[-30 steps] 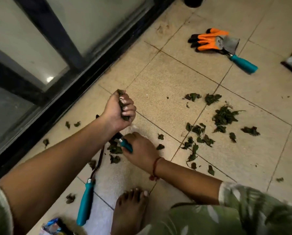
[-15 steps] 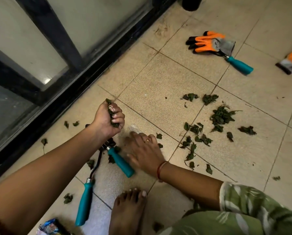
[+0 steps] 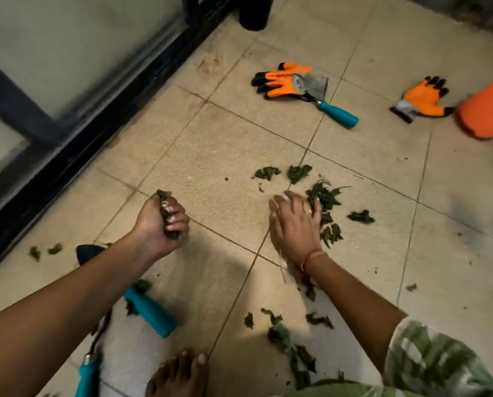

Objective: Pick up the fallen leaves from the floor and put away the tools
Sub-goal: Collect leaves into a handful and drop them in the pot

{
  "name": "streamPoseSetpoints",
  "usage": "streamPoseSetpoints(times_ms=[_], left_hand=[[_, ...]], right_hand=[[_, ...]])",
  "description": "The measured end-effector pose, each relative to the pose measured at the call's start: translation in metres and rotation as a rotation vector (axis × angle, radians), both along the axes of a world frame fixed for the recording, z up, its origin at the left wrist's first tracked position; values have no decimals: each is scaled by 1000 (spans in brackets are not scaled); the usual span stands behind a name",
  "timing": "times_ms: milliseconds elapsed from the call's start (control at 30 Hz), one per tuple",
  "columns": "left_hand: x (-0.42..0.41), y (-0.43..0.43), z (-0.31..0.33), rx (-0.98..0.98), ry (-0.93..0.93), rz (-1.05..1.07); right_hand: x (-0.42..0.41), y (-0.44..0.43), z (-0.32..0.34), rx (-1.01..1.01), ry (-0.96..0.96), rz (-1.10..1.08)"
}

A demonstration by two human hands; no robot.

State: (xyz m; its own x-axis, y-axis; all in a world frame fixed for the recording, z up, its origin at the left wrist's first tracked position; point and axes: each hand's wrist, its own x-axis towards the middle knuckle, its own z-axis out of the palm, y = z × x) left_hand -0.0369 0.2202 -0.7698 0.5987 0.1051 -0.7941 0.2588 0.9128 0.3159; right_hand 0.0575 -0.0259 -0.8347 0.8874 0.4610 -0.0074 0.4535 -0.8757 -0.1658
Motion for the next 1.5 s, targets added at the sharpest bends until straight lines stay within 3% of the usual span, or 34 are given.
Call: streamPoseSetpoints(times_ms=[167,300,467,567,667,767,833,1067,1200,1400,1500], left_hand=[[13,-1,-4,-8,7,-53],[20,0,-5,-17,15,-66],[23,-2,-9,-26,14,-84],[22,0,-12,-32,32,-69],[23,0,-13,-29,44,-60],[26,-2,-10,-7,40,-64],[26,-2,-7,13,36,-68],[15,8,-11,-4,43,-51],[20,0,-11,-6,61,-80],[29,-9,-10,13,61,-133],[32,-12,-13,18,72,-158]], right_hand=[[71,56,11,21,106,129],[81,62,-5,-114,27,349],[79,28,-7,-110,-63,99],[69,47,9,-46,-82,59],[47,103,15,108,-55,233],[32,145,-4,-94,20,523],[34,149,-20,-206,39,569],[71,76,-28,-244,25,107],[82,0,-17,-301,-24,-46],[91,-122,-12,140,30,-491],[91,-149,-18,249,137,-534]])
